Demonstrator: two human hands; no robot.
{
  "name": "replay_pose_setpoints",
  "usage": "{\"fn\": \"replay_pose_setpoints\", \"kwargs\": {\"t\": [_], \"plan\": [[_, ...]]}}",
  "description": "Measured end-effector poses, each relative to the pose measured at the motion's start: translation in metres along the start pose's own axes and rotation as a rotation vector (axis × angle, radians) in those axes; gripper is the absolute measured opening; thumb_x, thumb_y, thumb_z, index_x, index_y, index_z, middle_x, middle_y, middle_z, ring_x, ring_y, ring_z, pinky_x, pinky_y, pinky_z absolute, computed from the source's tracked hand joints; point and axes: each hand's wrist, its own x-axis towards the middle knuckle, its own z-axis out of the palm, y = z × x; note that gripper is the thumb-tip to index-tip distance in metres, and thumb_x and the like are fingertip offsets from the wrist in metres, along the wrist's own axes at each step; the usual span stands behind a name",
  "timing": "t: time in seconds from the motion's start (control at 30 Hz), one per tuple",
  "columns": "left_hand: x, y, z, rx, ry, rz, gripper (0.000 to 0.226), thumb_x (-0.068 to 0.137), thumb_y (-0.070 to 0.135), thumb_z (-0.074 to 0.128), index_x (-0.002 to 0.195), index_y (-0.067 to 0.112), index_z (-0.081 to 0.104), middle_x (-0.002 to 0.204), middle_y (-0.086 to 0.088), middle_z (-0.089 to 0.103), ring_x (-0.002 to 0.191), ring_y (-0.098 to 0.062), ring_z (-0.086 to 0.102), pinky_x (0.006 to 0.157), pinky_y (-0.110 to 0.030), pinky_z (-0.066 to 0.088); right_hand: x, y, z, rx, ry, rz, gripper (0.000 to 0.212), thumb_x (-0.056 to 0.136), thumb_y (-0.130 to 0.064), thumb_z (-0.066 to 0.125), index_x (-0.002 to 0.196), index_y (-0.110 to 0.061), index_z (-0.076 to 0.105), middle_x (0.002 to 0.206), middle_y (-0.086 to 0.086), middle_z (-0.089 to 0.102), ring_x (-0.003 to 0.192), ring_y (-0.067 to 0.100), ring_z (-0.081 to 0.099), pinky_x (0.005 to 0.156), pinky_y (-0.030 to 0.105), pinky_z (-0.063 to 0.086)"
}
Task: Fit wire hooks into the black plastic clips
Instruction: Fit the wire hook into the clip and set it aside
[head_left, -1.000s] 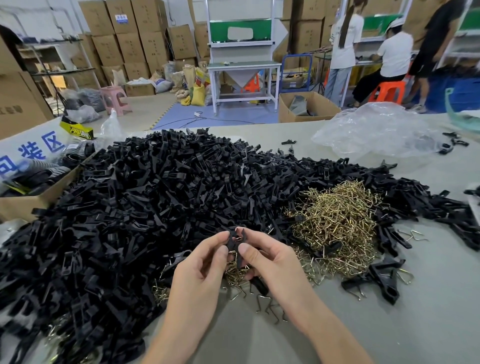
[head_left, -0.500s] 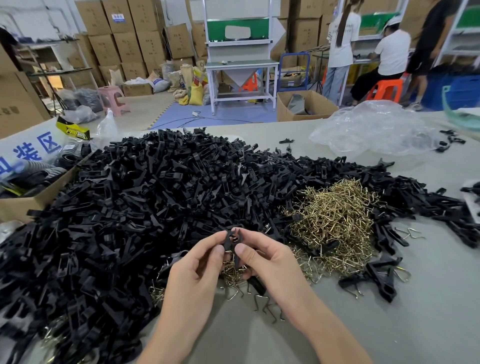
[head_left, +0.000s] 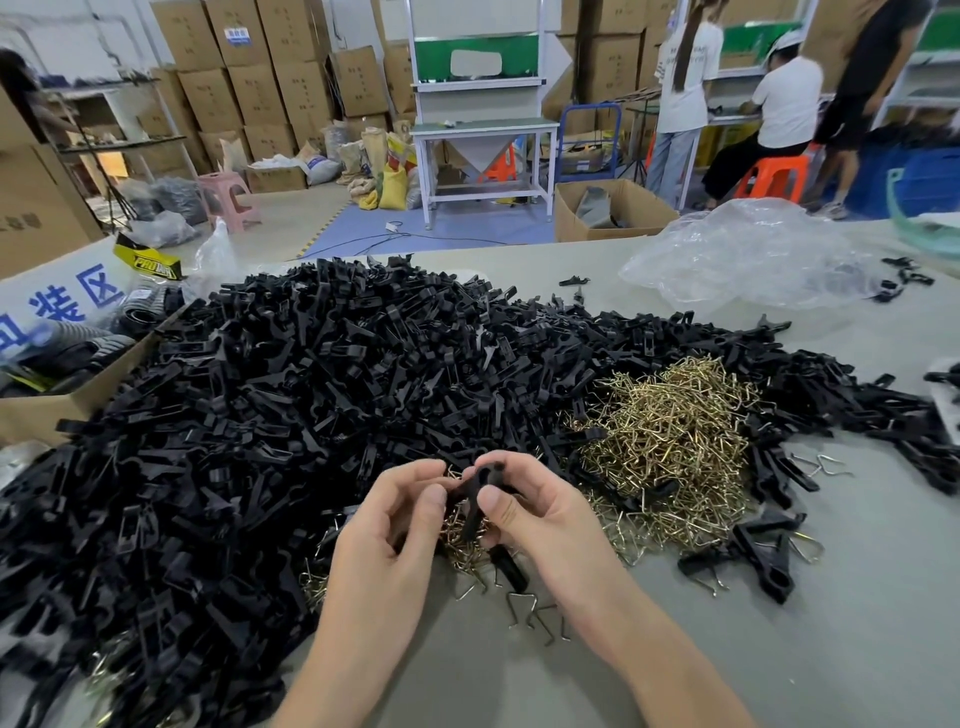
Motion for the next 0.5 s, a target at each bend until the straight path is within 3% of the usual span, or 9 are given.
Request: {"fn": "replay_pose_setpoints", "kwargs": {"t": [0.07, 0.13, 0.2, 0.27, 0.4, 0.5], "plan": [[0.000, -0.007, -0.003, 0.175, 0.022, 0.054, 0.020, 0.092, 0.047, 0.051, 0.108, 0.045, 0.063, 0.104, 0.022, 0.070, 0.098, -0.001, 0.066, 0.080, -0.018, 0.052, 0.003, 0.000, -0.004, 0.097, 0.060, -0.005, 0.019, 0.088, -0.030, 0.071, 0.107, -0.031, 0.072, 0.114, 0.001, 0.073, 0.101, 0.016, 0.070, 0.078, 0.026, 0.056], [0.002, -0.014, -0.008, 0.505, -0.014, 0.184, 0.021, 0.099, 0.051, 0.046, 0.109, 0.043, 0.062, 0.105, 0.027, 0.065, 0.103, 0.000, 0.059, 0.089, -0.027, 0.047, 0.007, -0.001, -0.010, 0.229, 0.155, -0.006, 0.021, 0.084, -0.025, 0.070, 0.104, -0.026, 0.074, 0.109, 0.004, 0.075, 0.097, 0.018, 0.071, 0.074, 0.024, 0.057], [0.002, -0.020, -0.009, 0.829, -0.105, 0.307, 0.033, 0.093, 0.053, 0.046, 0.110, 0.034, 0.068, 0.107, 0.022, 0.063, 0.108, -0.008, 0.057, 0.099, -0.034, 0.038, 0.009, -0.002, -0.016, 0.343, 0.244, -0.003, 0.024, 0.081, -0.022, 0.070, 0.104, -0.020, 0.072, 0.105, 0.006, 0.076, 0.091, 0.017, 0.072, 0.070, 0.024, 0.057], [0.004, -0.025, -0.010, 0.999, -0.153, 0.316, 0.044, 0.087, 0.056, 0.046, 0.109, 0.028, 0.072, 0.106, 0.011, 0.064, 0.107, -0.018, 0.060, 0.106, -0.040, 0.034, 0.011, -0.003, -0.019, 0.397, 0.291, 0.012, 0.030, 0.079, -0.022, 0.069, 0.108, -0.015, 0.068, 0.105, 0.006, 0.077, 0.088, 0.016, 0.073, 0.068, 0.024, 0.058], [0.007, -0.029, -0.008, 0.975, -0.085, 0.364, 0.014, 0.088, 0.039, 0.068, 0.095, 0.027, 0.072, 0.095, 0.011, 0.063, 0.095, -0.021, 0.063, 0.097, -0.034, 0.034, 0.012, -0.005, -0.017, 0.388, 0.313, 0.029, 0.033, 0.077, -0.024, 0.069, 0.109, -0.015, 0.066, 0.103, 0.004, 0.077, 0.085, 0.014, 0.072, 0.068, 0.024, 0.058], [0.006, -0.027, -0.004, 0.874, -0.081, 0.330, 0.005, 0.094, 0.032, 0.066, 0.095, 0.029, 0.069, 0.096, 0.017, 0.061, 0.096, -0.014, 0.060, 0.092, -0.031, 0.037, 0.012, -0.005, -0.015, 0.383, 0.313, 0.050, 0.033, 0.077, -0.024, 0.069, 0.109, -0.015, 0.067, 0.104, 0.004, 0.077, 0.087, 0.016, 0.072, 0.068, 0.025, 0.058]]}}
